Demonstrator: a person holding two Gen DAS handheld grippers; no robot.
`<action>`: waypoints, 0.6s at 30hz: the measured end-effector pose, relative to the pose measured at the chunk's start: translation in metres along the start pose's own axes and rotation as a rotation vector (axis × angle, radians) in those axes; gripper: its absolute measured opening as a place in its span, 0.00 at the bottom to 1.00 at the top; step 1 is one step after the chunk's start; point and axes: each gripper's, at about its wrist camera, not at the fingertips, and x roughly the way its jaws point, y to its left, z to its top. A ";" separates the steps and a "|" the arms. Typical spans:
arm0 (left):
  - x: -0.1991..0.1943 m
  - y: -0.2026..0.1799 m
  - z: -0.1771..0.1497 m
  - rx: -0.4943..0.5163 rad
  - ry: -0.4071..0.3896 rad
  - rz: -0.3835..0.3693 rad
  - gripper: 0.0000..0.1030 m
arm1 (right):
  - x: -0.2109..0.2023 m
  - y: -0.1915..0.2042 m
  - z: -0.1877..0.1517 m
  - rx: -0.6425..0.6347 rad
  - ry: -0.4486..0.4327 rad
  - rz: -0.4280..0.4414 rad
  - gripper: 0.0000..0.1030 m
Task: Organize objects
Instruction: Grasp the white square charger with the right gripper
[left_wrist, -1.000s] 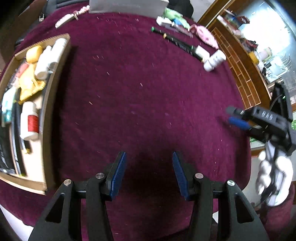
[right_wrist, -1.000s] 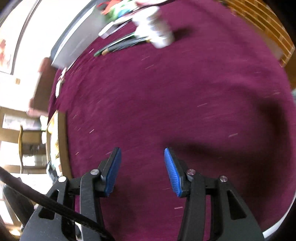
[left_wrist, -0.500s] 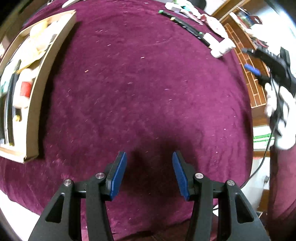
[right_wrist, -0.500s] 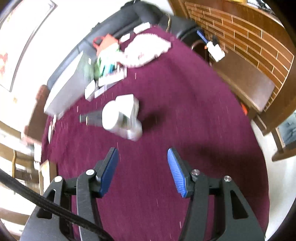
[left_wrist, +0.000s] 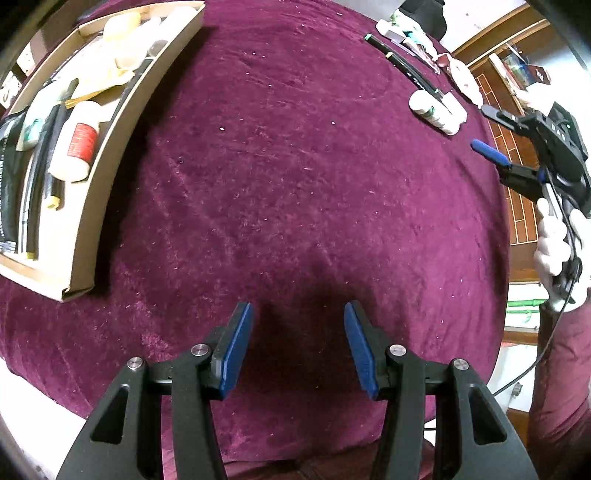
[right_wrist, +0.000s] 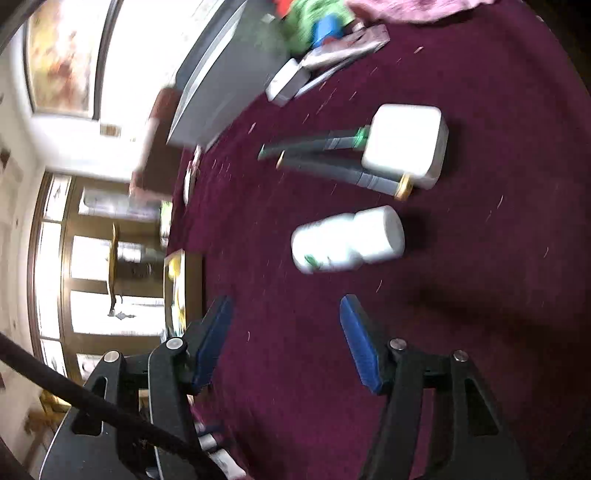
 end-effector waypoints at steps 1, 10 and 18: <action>0.001 -0.001 0.000 0.002 0.005 -0.004 0.44 | -0.005 -0.001 -0.002 -0.002 -0.028 -0.036 0.59; 0.005 -0.011 -0.003 0.030 0.025 -0.011 0.44 | -0.042 -0.021 0.039 0.061 -0.290 -0.367 0.59; -0.002 0.014 -0.014 -0.066 0.005 0.015 0.44 | 0.005 -0.020 0.093 0.009 -0.201 -0.540 0.59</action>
